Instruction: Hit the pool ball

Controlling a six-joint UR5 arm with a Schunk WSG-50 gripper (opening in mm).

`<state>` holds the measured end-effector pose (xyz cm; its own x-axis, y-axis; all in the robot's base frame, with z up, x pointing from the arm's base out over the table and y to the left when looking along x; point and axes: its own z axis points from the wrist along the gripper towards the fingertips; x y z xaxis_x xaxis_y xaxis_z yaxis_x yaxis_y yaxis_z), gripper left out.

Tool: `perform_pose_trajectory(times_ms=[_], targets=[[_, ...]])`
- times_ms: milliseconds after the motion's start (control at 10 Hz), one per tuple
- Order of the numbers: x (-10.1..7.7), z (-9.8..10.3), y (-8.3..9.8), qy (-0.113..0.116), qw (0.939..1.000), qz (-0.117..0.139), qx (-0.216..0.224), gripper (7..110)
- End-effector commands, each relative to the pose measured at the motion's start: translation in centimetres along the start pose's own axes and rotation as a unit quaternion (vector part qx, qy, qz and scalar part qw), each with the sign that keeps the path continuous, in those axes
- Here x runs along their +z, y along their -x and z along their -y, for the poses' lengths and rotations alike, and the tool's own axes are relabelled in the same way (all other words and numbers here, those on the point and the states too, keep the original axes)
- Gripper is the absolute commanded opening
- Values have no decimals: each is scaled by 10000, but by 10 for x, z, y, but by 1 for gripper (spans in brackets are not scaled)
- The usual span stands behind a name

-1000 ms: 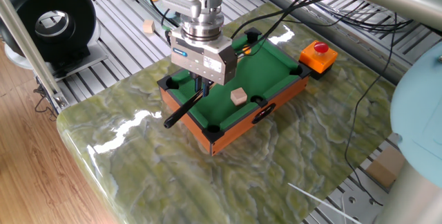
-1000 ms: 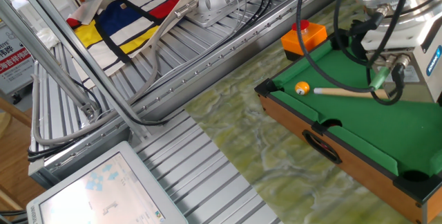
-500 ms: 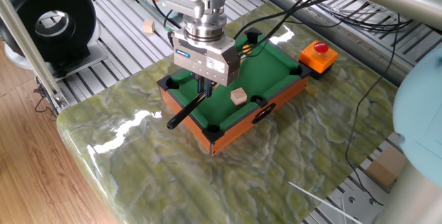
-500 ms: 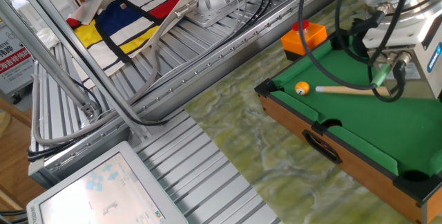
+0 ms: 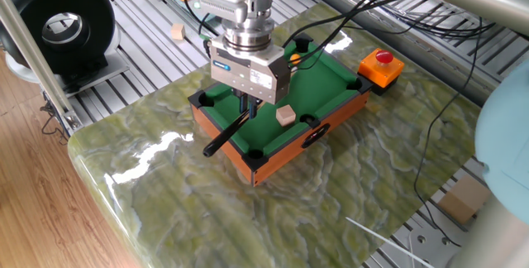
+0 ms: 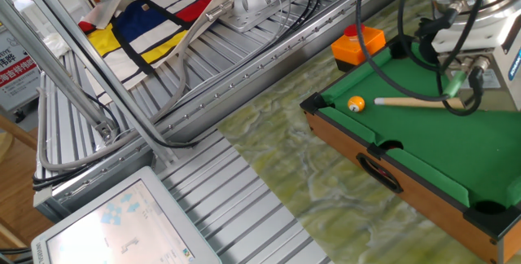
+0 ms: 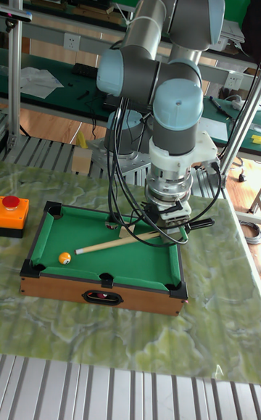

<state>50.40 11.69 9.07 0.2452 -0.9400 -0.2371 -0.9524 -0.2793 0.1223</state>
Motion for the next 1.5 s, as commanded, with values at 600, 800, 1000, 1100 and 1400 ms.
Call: perform_pose_trajectory(times_ms=[600,800,1000,1100,1400], targets=[[0,2,-3,-123,9995,-143,-247,7],[1,1,-7,-125,9992,-216,-297,7],[1,1,-14,-122,9990,-333,-287,7],[1,1,-16,-138,9988,-362,-284,7],[3,-1,0,-120,9995,-40,-302,7]])
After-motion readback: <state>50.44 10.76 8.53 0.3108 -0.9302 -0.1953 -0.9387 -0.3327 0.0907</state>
